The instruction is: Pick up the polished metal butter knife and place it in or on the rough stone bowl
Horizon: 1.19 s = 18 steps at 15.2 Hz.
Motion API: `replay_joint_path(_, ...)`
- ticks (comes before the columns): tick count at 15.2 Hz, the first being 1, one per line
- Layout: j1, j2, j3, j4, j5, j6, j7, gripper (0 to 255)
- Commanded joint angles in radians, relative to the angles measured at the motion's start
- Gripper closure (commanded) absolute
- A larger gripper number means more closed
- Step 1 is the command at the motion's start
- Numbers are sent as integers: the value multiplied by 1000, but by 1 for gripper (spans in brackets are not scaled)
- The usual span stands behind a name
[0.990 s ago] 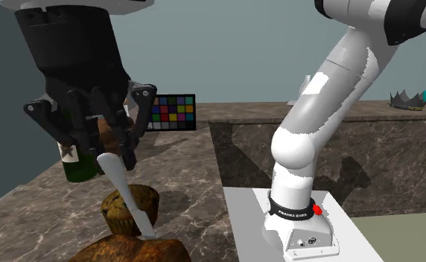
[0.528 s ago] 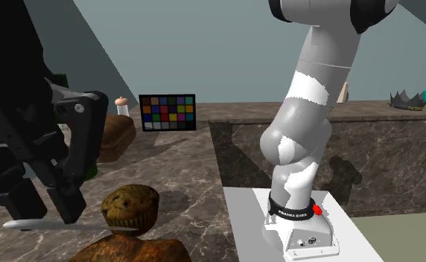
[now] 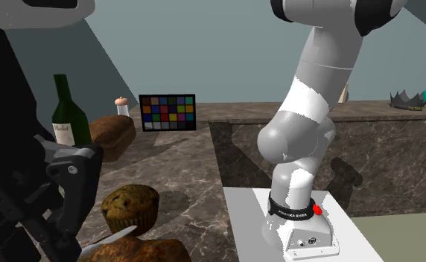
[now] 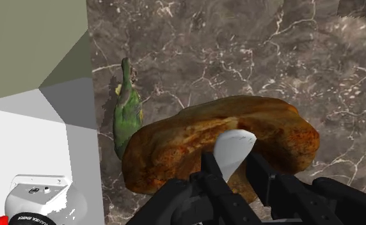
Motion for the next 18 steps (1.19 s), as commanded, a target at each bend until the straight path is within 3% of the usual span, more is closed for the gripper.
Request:
replay_joint_path(1,8,1,-3,-28,1,27,-1,255)
replay_joint_path(7,-6,-16,19,-108,20,110,-16,255)
replay_joint_path(15,-5,-16,19,-108,20,110,-16,255)
replay_joint_path(16,-5,-16,19,-108,20,110,-16,0)
replay_joint_path(18,-5,-16,19,-108,20,110,-16,0)
